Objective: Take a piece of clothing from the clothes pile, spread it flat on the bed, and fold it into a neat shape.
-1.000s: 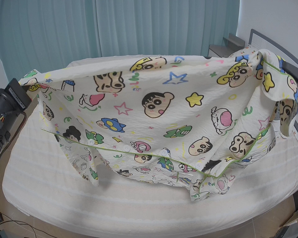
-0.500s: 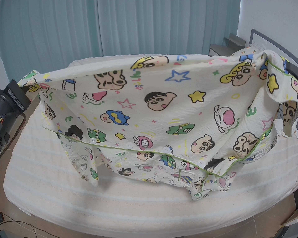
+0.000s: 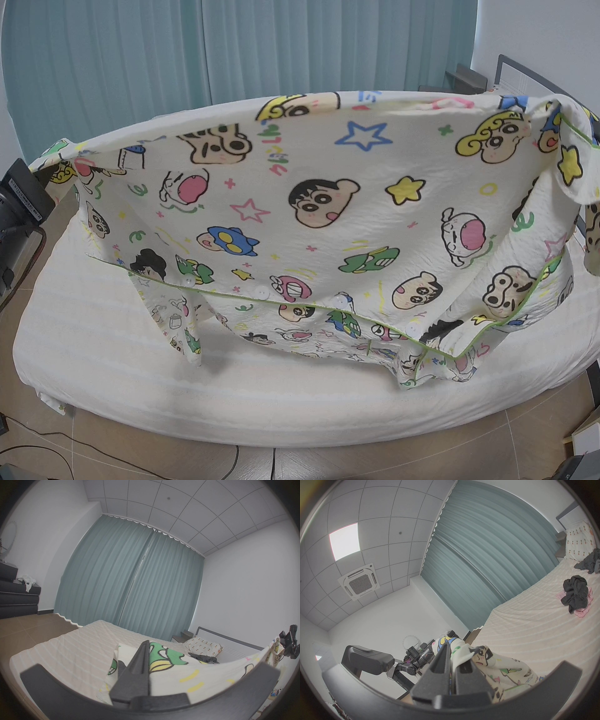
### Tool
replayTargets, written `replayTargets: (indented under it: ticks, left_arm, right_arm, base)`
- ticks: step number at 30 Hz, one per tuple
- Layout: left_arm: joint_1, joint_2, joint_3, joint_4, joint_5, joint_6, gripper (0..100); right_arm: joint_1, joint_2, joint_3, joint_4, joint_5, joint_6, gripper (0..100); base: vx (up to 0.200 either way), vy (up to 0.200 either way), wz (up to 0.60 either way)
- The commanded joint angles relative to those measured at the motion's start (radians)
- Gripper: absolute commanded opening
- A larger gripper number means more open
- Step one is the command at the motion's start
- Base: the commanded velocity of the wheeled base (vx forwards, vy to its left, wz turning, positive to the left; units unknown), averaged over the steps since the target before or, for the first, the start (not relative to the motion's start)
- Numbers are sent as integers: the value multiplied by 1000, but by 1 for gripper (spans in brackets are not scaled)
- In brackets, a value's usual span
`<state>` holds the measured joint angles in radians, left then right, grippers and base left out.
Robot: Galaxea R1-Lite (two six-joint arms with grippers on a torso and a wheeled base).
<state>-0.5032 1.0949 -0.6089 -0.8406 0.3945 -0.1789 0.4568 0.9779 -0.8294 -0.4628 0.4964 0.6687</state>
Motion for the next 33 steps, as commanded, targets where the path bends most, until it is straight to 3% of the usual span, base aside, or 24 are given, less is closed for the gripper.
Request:
replayTargets:
  ticks: [1, 5, 14, 22, 30, 33]
  left_arm:
    - [0, -33, 21, 2, 1, 3, 0]
    - [0, -50, 32, 5, 0, 4, 0]
    - [2, -47, 41, 55, 3, 3, 0]
    - [6, -30, 120, 129, 6, -10, 0]
    - [61, 89, 121, 129, -6, -82, 0]
    - [104, 218, 75, 120, -29, -93, 0]
  right_arm:
    - [0, -30, 1, 3, 1, 0, 0]
    - [-1, -39, -4, 6, -1, 0, 0]
    - [-15, -15, -4, 7, -6, 0, 0]
    - [-106, 85, 22, 3, -9, -5, 0]
    - [-138, 180, 95, -5, -27, -87, 0]
    - [-148, 268, 93, -31, -70, -132, 0]
  base:
    - [-200, 0, 0]
    - [-200, 0, 0]
    - [0, 0, 0]
    - [0, 0, 0]
    - [0, 0, 0]
    - [67, 0, 0]
